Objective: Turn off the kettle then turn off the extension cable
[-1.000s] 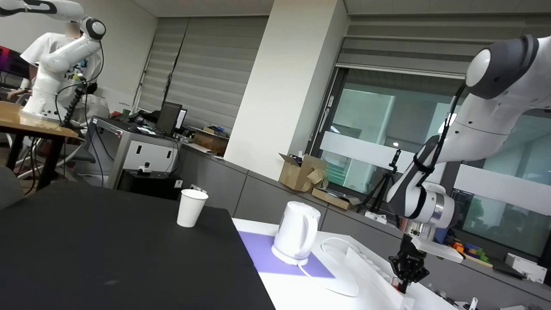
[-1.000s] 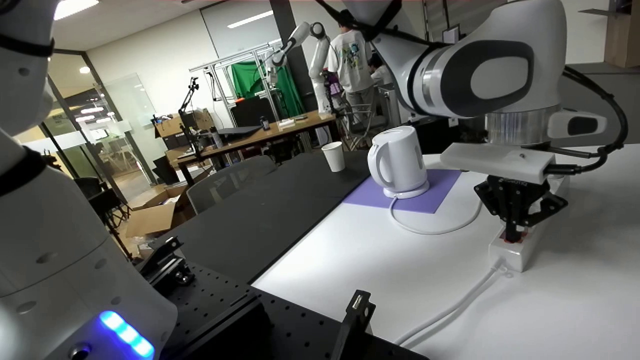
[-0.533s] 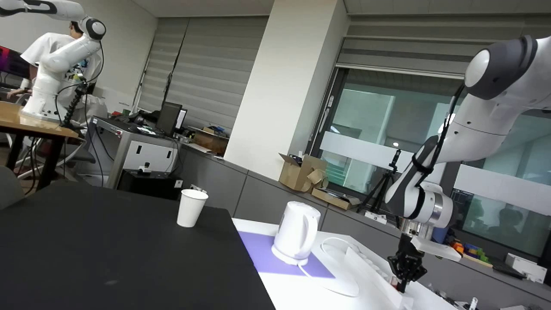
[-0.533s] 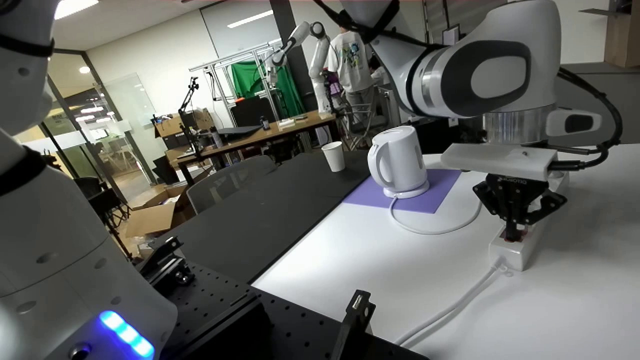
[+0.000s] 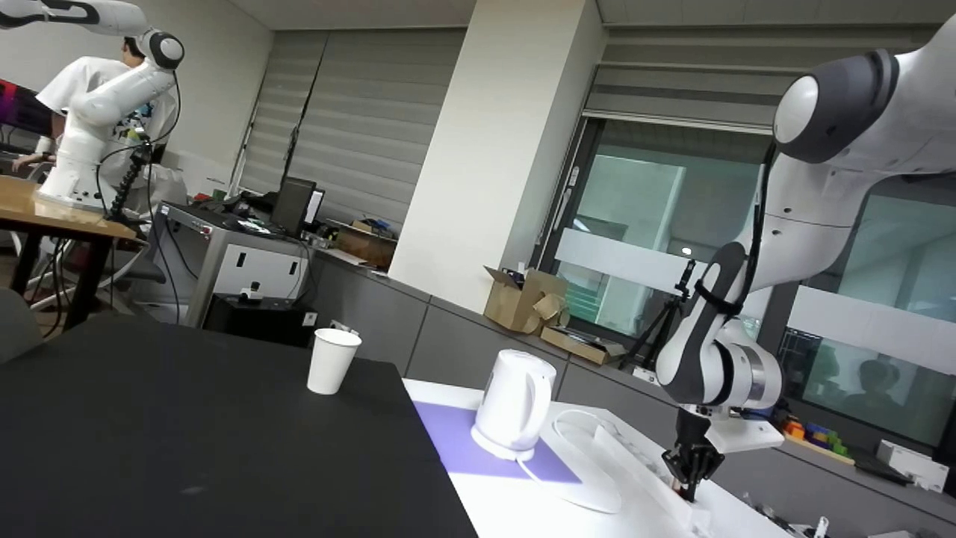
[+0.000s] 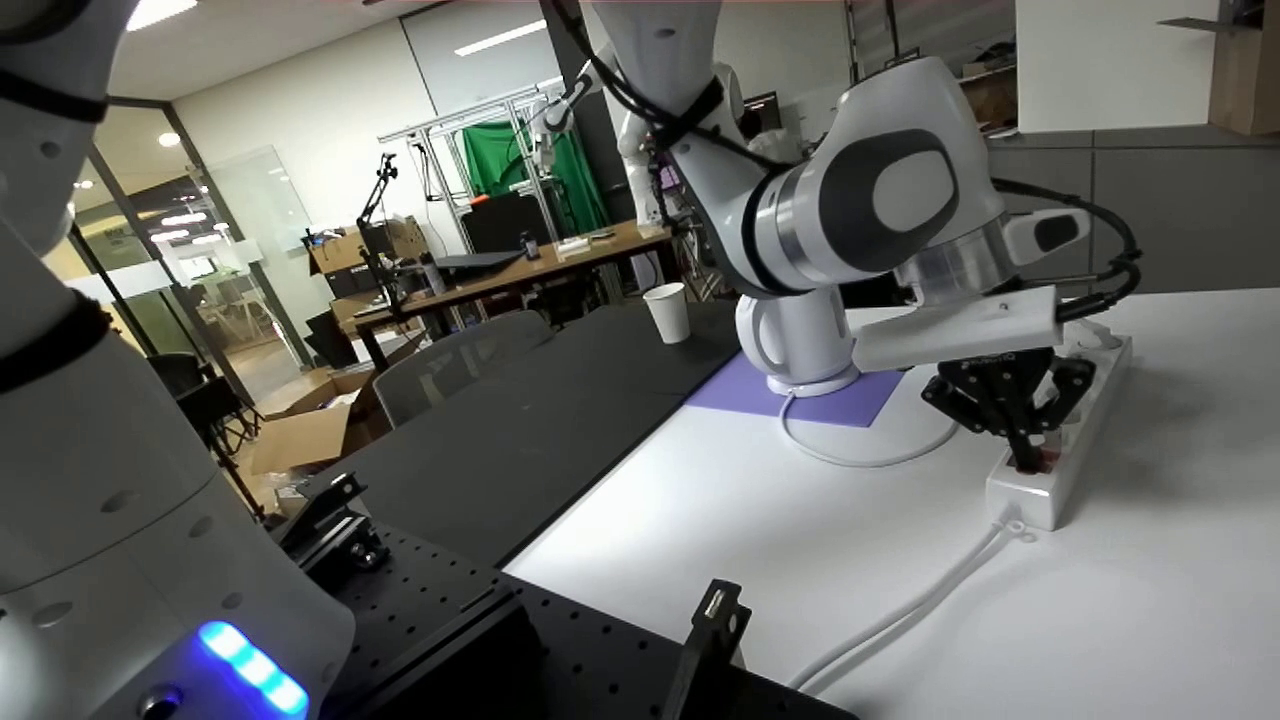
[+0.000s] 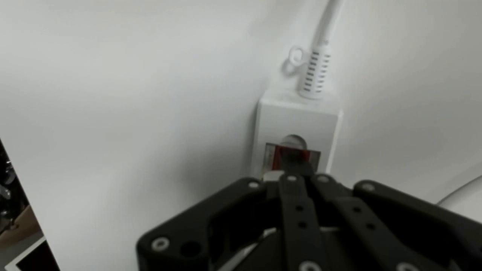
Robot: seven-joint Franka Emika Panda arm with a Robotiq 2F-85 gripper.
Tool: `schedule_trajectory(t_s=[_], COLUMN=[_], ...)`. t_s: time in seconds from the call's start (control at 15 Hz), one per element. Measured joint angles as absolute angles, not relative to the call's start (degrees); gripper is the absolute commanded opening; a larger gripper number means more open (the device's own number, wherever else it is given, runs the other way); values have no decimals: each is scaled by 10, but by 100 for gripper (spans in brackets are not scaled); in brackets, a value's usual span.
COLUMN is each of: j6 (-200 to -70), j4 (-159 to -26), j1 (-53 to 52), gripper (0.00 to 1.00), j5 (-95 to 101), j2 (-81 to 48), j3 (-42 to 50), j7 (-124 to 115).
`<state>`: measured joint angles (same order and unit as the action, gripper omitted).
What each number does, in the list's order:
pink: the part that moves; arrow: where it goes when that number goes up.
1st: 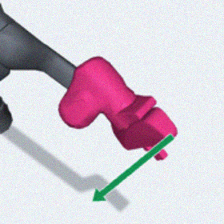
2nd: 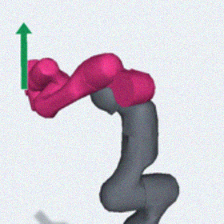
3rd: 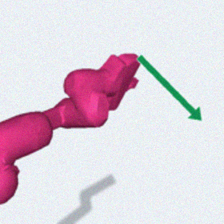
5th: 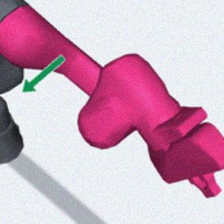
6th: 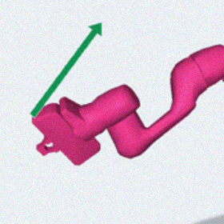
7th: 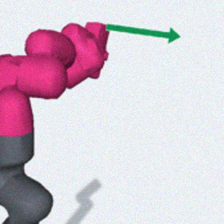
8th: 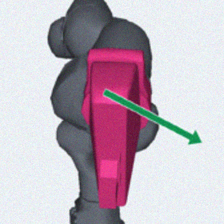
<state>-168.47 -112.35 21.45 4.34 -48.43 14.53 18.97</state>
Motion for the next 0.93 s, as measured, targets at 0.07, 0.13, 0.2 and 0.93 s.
schedule_trajectory(t_s=[0.07, 0.13, 0.2, 0.93], j6=[-1706, -1724, -1740, -1598], j4=[-1133, -1141, -1148, -1113], j1=[199, 185, 172, 24], gripper=[0, 0, 0, 0], j5=[51, 58, 60, 80], j2=[-486, -488, -490, -485], j3=[157, 169, 180, 264], j7=[185, 180, 177, 99])
